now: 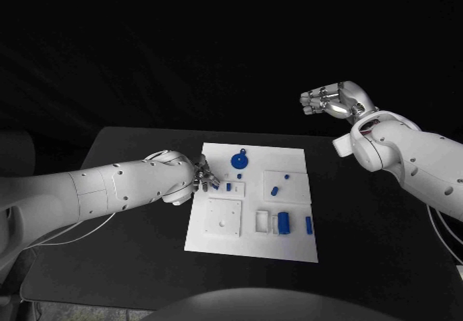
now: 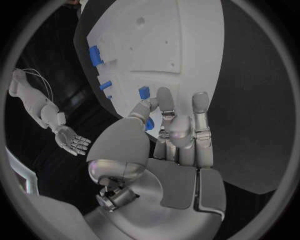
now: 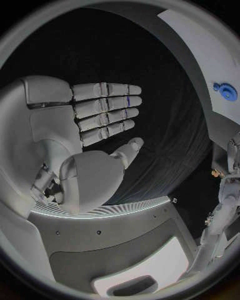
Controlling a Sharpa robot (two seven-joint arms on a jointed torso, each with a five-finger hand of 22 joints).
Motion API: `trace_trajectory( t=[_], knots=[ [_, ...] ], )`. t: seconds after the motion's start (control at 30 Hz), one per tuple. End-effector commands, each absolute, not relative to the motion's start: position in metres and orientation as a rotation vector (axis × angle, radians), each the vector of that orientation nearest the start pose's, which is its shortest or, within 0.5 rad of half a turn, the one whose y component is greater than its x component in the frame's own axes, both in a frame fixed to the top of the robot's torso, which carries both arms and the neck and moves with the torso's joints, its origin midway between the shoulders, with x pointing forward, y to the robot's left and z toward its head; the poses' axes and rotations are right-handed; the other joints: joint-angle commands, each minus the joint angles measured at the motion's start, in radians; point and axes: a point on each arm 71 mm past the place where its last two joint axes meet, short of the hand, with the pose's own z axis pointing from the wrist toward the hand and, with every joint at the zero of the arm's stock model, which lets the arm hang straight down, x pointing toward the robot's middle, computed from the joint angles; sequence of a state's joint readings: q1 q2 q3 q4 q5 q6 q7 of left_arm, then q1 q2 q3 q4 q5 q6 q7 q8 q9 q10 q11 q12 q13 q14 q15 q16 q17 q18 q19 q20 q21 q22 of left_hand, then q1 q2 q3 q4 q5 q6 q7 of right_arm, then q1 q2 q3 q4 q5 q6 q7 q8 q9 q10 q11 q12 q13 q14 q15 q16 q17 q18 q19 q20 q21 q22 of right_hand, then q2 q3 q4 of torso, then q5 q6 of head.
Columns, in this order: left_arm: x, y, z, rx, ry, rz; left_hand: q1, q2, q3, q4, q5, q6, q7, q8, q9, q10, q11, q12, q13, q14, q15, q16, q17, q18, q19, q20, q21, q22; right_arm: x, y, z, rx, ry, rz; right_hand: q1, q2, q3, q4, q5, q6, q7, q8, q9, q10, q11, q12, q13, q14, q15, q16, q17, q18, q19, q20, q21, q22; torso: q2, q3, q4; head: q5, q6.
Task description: Assemble the parts on the task board
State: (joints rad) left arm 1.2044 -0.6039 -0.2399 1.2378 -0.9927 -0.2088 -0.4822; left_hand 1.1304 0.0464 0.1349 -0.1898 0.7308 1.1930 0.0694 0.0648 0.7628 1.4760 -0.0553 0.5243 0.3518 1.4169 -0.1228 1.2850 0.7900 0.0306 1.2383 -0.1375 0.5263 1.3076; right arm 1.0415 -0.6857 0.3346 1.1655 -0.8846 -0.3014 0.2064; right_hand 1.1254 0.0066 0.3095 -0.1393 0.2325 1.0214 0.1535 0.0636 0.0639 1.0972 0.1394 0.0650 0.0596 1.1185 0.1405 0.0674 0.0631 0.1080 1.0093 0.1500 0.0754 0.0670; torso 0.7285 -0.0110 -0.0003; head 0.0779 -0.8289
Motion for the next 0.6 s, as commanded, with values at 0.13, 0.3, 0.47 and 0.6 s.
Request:
trace_trajectory(
  t=[0.13,0.3,0.47,0.6],
  knots=[
    [0.5013,0.1899,-0.2926,-0.369,2.186,-0.329,-0.001,0.010,0.063,-0.067,0.006,0.087,-0.081,0.004,0.039,0.040,-0.019,0.005,-0.002,0.006,-0.003,-0.002,0.001,0.012,0.006,0.004,0.001,0.019,0.5565,-0.2458,-0.1611,0.524,1.405,1.084,0.000,-0.006,0.000,0.004,0.007,-0.009,0.000,-0.002,-0.002,-0.006,0.002,-0.006,-0.001,-0.009,0.001,-0.006,-0.002,0.008,-0.006,-0.001,-0.004,-0.001,0.000,0.0002,0.0001,-0.002,0.001],
    [0.5010,0.1902,-0.2931,-0.368,2.189,-0.328,-0.001,0.010,0.063,-0.067,0.006,0.087,-0.081,0.004,0.039,0.040,-0.019,0.005,-0.002,0.006,-0.003,-0.002,0.001,0.012,0.006,0.004,0.001,0.019,0.5565,-0.2461,-0.1611,0.524,1.406,1.084,0.000,-0.006,0.000,0.004,0.007,-0.009,0.000,-0.002,-0.002,-0.006,0.002,-0.006,-0.001,-0.009,0.001,-0.006,-0.002,0.008,-0.006,-0.001,-0.004,-0.001,0.000,-0.0001,0.0000,-0.001,0.001],
    [0.5007,0.1902,-0.2935,-0.367,2.192,-0.327,0.001,0.010,0.063,-0.067,0.006,0.087,-0.081,0.004,0.038,0.040,-0.019,0.005,-0.002,0.007,-0.003,-0.002,0.003,0.012,0.006,0.004,0.001,0.019,0.5566,-0.2464,-0.1613,0.525,1.408,1.083,0.000,-0.006,0.000,0.004,0.007,-0.009,0.000,-0.002,-0.002,-0.006,0.002,-0.006,-0.001,-0.009,0.001,-0.006,-0.002,0.008,-0.006,-0.001,-0.004,-0.001,0.000,-0.0003,0.0002,-0.001,0.001],
    [0.5006,0.1904,-0.2938,-0.364,2.194,-0.326,0.001,0.010,0.063,-0.067,0.006,0.087,-0.081,0.004,0.038,0.040,-0.019,0.005,-0.002,0.007,-0.003,-0.002,0.003,0.012,0.006,0.004,0.001,0.019,0.5565,-0.2463,-0.1613,0.524,1.409,1.084,0.000,-0.006,0.000,0.004,0.007,-0.009,0.000,-0.002,-0.002,-0.006,0.002,-0.006,-0.001,-0.009,0.001,-0.006,-0.002,0.008,-0.006,-0.001,-0.004,-0.001,0.001,-0.0003,0.0006,-0.001,0.001]
  ],
)
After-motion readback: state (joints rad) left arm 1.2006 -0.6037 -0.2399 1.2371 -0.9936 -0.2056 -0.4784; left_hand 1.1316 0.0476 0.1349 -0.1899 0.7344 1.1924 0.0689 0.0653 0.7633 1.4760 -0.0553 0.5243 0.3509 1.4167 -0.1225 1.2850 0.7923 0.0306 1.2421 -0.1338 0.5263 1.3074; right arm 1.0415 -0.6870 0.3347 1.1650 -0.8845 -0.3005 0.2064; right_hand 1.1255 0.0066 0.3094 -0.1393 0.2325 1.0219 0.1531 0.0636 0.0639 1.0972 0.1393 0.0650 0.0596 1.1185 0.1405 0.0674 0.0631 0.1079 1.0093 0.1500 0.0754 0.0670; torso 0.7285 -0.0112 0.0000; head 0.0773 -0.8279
